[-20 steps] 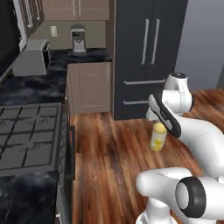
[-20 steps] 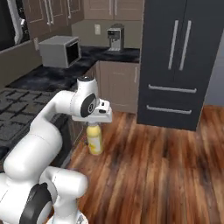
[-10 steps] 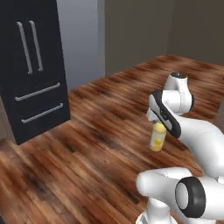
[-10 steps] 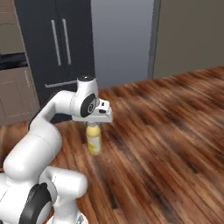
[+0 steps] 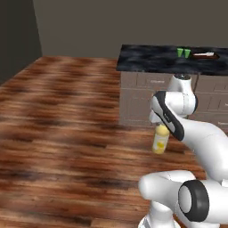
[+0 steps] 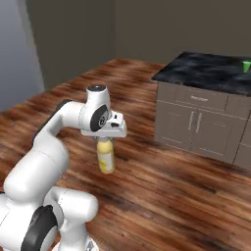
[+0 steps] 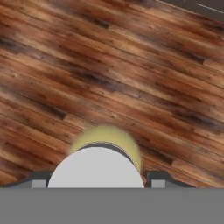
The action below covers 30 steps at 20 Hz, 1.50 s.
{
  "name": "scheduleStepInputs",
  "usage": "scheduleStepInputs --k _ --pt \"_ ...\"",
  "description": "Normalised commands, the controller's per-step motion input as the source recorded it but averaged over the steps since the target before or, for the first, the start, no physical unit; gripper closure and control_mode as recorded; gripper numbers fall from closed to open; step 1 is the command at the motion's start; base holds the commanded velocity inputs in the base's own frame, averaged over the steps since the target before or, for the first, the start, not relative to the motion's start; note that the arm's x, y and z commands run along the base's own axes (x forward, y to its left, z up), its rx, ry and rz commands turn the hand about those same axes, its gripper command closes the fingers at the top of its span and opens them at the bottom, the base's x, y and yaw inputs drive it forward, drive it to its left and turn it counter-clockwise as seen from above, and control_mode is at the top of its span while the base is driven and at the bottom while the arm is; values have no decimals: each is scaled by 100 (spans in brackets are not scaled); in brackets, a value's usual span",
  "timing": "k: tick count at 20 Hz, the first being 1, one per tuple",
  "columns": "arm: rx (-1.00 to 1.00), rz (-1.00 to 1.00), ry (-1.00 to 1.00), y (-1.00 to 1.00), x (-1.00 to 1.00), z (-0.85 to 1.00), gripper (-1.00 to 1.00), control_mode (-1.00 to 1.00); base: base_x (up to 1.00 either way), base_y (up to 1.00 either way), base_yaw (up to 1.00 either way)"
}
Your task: Place the drinks on the dining counter in a tight cluster.
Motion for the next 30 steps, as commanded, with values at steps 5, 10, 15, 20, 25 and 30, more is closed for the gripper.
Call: scheduleStepInputs --k 5,10,15,20,25,30 --pt "0 0 0 0 0 0 100 100 25 4 -74" --pt "0 0 0 0 0 0 100 100 68 0 -22" --pt "0 0 0 0 0 0 100 100 79 0 -6" --pt "0 0 0 0 0 0 100 100 82 -1 -1" --pt "0 0 0 0 0 0 100 100 81 -11 0" --pt "0 0 0 0 0 0 100 100 77 -17 0"
